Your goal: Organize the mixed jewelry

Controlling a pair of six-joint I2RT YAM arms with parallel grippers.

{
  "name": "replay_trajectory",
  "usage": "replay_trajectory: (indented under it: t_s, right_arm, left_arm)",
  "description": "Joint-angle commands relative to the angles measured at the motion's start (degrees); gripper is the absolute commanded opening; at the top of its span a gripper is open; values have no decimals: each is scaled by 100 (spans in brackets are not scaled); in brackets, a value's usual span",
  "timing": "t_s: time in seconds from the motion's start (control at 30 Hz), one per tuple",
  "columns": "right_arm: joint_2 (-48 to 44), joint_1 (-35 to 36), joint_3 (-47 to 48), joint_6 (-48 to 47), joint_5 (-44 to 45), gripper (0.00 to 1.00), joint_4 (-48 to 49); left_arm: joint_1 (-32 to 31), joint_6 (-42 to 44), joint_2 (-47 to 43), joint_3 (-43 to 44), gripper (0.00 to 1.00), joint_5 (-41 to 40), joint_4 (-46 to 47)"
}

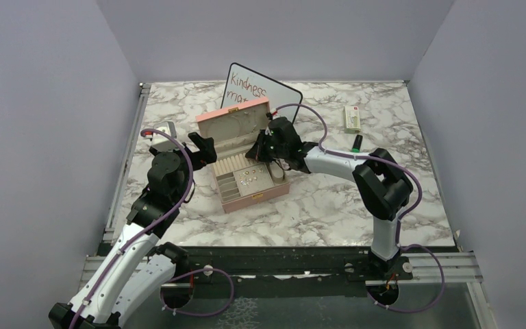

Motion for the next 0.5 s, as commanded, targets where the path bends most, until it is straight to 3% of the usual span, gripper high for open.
replay_trajectory:
  t_s: [0.0,0.47]
  right_arm:
    - [210,72,46,-59,306,2,-157]
    - [185,107,28,-100,743,10,-428]
  left_arm:
    - [19,40,-11,-67,92,103,139]
    - [18,13,18,-69,92,87,139]
